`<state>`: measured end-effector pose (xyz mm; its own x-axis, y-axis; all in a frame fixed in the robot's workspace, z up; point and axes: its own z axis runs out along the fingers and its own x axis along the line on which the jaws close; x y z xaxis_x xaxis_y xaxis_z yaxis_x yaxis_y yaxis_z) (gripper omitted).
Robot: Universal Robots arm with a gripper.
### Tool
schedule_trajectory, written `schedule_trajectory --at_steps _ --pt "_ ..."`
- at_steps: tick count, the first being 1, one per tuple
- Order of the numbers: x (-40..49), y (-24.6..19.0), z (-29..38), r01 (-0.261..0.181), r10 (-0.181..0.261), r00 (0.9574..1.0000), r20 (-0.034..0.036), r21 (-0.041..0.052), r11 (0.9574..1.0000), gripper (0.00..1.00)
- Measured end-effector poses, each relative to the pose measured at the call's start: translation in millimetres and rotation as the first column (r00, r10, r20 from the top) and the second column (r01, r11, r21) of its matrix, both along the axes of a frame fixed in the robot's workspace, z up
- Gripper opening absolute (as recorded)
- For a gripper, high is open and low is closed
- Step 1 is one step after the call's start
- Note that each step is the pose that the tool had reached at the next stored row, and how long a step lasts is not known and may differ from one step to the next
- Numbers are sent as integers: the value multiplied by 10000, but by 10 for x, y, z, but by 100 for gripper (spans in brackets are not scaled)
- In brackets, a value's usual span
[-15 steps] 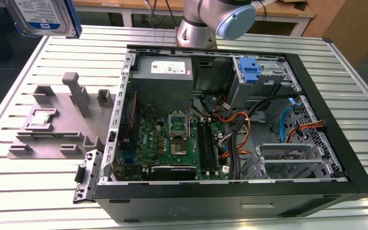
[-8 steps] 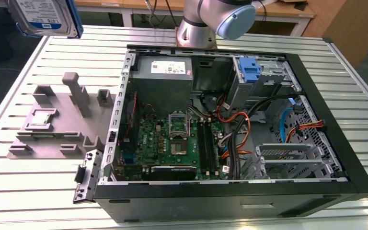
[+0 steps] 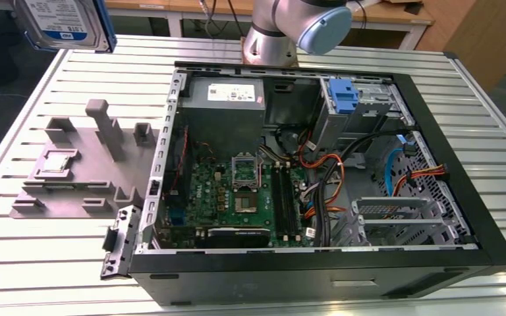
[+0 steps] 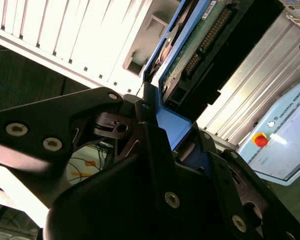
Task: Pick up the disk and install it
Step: 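Pick up the disk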
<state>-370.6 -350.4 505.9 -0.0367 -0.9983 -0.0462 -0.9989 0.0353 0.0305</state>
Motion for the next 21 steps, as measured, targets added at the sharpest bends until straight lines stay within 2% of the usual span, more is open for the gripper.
schedule_trajectory --at_steps 21 --pt "52 0 0 0 0 10000 0 1 10000 37"
